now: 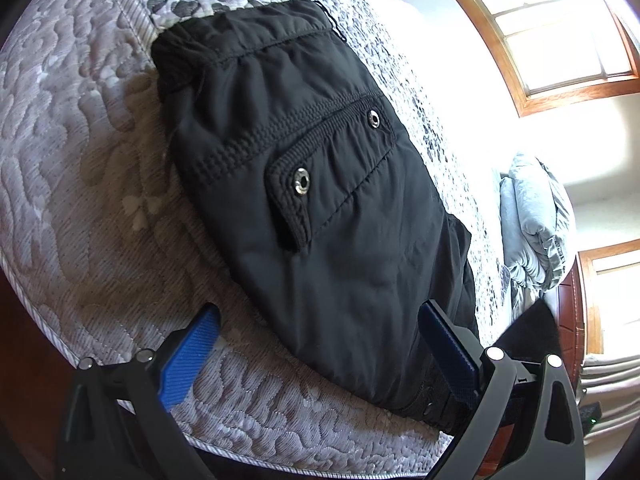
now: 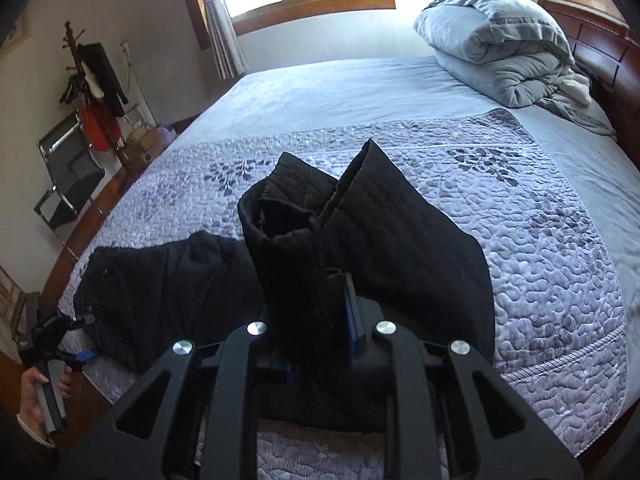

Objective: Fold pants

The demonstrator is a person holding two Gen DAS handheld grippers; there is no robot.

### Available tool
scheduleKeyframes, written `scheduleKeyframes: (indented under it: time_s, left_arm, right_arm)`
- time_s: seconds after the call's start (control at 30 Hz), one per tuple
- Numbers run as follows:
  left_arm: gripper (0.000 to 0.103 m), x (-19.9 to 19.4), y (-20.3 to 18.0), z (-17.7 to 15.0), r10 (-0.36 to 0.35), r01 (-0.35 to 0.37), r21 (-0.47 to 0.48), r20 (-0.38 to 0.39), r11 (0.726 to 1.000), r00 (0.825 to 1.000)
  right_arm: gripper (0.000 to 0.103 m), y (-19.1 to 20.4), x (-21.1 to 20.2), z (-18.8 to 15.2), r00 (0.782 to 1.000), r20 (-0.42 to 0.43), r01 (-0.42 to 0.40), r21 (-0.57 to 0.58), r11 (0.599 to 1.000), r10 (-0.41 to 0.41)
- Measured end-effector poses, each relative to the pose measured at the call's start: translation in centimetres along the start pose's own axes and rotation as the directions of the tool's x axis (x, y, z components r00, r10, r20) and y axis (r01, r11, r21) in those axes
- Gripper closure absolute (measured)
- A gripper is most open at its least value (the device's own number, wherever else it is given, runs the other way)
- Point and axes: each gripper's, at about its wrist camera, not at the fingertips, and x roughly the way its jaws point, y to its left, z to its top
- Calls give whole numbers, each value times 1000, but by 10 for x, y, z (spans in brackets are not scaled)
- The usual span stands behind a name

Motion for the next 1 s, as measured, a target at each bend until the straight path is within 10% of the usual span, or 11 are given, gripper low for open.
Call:
scheduleKeyframes:
  time_s: [0.6, 0.8, 1.0]
  left_arm:
    - [4, 0, 10, -2, -35, 35, -38, -10, 999, 999]
    - [4, -1, 11, -4, -33, 33, -42, -12, 999, 999]
    - [4, -2, 10, -5, -32, 32, -39, -12, 999, 999]
  right_arm:
    - [78, 85, 81, -70, 972, -173, 94, -324, 941, -156]
    - [36, 83, 87, -78, 973, -230, -52, -256, 965, -9]
    - [31, 45, 51, -64, 959, -175, -220, 46, 975, 224]
